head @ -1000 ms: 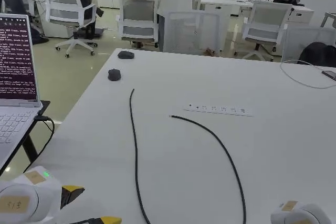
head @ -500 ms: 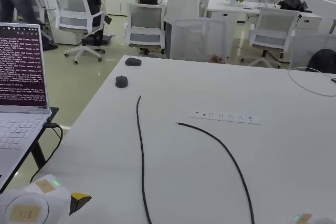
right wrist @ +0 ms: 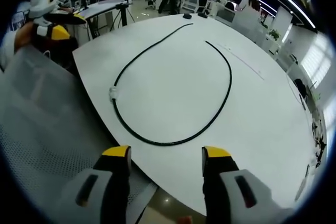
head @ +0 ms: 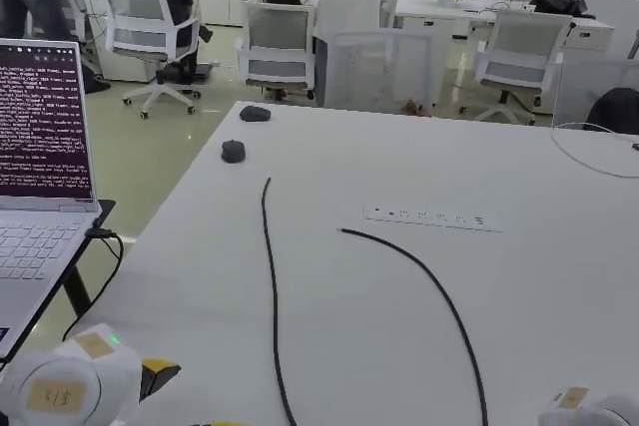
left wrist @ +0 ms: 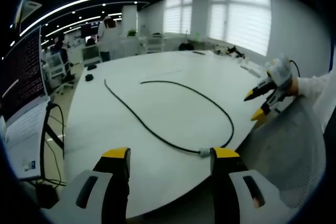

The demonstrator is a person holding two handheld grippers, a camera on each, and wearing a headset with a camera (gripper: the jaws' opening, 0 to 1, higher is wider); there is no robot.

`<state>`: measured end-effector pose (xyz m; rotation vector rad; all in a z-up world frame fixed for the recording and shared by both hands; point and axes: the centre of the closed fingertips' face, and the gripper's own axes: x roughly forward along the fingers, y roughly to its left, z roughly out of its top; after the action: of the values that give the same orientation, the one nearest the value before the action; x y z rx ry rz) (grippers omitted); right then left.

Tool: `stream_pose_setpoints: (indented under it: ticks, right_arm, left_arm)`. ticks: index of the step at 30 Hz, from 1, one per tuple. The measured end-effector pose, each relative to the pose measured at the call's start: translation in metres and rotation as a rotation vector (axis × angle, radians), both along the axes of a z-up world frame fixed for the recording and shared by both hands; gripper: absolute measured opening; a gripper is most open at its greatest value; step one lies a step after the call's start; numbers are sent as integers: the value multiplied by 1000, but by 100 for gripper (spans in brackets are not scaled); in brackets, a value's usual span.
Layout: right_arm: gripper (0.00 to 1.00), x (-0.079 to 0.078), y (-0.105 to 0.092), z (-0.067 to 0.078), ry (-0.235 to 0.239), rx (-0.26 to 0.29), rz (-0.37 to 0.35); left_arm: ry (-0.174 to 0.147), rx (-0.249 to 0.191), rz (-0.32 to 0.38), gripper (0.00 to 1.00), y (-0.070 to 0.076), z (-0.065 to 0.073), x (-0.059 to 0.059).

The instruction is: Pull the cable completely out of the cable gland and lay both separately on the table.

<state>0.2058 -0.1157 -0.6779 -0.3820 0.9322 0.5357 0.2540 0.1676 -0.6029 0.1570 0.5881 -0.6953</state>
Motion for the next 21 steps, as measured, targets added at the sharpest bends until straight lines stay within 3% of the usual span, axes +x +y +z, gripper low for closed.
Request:
stream_pose_setpoints:
  ticks: [10, 17, 21]
  right_arm:
    - [53, 14, 27, -2, 31, 56, 52]
    - [50, 18, 49, -8, 56, 40, 140]
    - [49, 20, 62, -11, 73, 65, 157]
  left_arm:
    - [-5, -6, 10, 62, 1, 2, 1]
    - [-8, -3, 9, 62, 2, 2, 2]
    - [-12, -2, 14, 62, 3, 2, 3]
